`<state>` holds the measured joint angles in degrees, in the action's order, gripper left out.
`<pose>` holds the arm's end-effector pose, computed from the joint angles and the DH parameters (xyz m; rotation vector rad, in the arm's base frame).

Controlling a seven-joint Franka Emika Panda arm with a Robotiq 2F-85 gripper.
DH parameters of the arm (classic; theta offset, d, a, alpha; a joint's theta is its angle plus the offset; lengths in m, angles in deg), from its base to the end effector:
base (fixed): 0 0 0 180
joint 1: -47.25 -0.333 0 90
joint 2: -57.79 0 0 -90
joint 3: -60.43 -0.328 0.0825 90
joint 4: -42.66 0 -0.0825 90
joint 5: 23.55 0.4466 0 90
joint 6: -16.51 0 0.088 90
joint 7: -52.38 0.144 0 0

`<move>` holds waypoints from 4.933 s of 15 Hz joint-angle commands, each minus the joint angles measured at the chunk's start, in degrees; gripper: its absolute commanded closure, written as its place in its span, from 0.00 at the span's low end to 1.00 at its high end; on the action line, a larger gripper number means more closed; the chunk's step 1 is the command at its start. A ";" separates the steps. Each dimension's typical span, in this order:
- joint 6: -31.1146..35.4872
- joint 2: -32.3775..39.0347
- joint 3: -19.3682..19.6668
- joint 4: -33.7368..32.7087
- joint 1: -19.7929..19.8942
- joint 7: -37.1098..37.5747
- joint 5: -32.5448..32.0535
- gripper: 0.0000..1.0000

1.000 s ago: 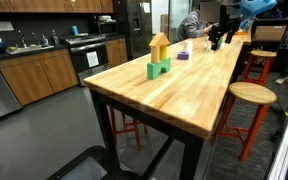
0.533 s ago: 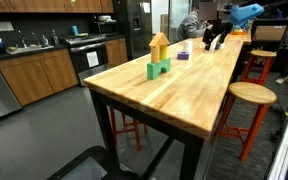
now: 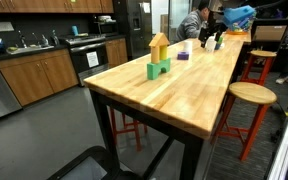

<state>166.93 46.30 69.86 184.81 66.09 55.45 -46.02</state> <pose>0.4767 -0.2521 0.3350 2.8066 -0.3395 0.4100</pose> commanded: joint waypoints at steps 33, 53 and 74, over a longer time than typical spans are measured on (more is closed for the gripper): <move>-34.96 36.76 0.93 -64.90 -6.69 -11.67 11.64 0.00; -37.97 41.04 -0.05 -63.74 -3.89 -9.43 17.66 0.00; -27.23 42.11 -1.60 -57.80 -3.00 -19.89 16.95 0.00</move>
<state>137.62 90.01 68.89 124.71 62.35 39.83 -28.00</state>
